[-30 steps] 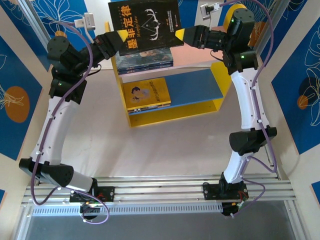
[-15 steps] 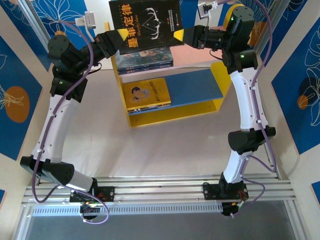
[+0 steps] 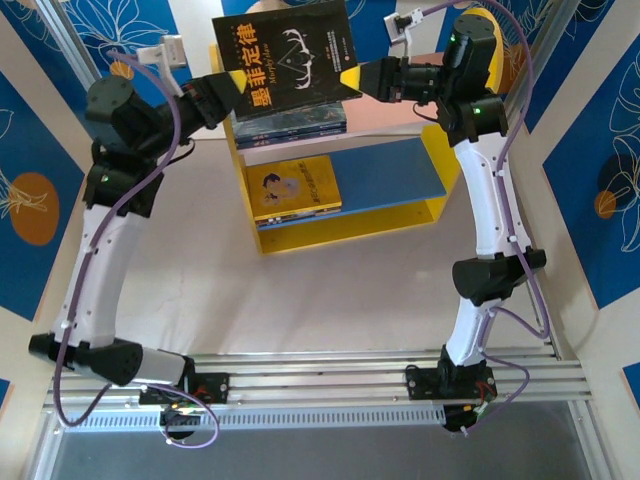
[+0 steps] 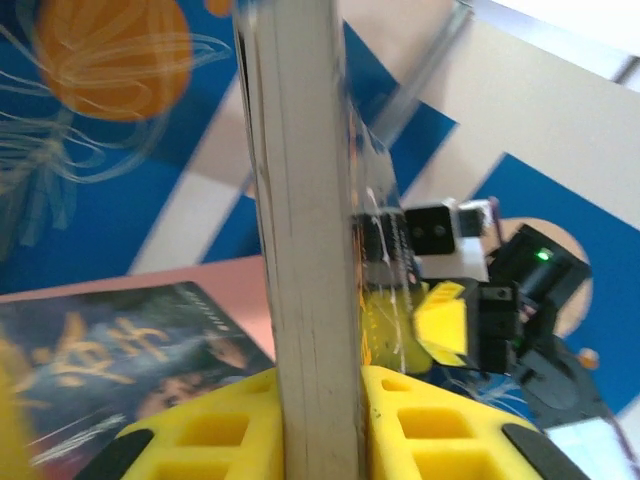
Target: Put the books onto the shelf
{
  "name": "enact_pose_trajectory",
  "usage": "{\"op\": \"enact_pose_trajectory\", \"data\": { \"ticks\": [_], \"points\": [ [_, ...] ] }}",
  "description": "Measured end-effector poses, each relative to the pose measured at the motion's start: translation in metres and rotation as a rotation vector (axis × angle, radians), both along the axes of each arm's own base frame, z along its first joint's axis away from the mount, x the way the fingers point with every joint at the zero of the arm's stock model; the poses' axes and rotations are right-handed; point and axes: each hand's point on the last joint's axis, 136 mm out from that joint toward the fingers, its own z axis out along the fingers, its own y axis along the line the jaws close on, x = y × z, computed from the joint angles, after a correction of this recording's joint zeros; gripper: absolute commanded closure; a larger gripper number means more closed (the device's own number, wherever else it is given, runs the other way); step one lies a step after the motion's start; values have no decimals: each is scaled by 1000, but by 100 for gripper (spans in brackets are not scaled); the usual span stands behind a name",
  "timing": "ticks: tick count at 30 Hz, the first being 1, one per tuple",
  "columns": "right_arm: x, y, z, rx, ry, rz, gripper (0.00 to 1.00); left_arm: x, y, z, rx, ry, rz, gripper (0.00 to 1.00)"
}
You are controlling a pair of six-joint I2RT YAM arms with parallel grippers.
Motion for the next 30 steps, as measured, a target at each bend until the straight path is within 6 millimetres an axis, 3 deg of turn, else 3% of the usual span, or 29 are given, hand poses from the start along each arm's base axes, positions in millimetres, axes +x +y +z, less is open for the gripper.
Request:
{"op": "enact_pose_trajectory", "data": {
  "ticks": [6,10,14,22,30],
  "points": [
    [10,-6,-10,-16,47,-39,100,-47,42,30,50,-135,203,74],
    [16,-4,-19,-25,79,-48,100,-63,54,40,62,-184,258,74],
    [15,2,-23,-34,100,-53,100,-58,56,34,77,-174,279,74],
    [13,12,-30,-51,133,-61,100,-26,50,-6,131,-65,284,75],
    [12,18,-33,-60,134,-67,100,-30,51,-4,134,-76,286,75]
  ]
}}
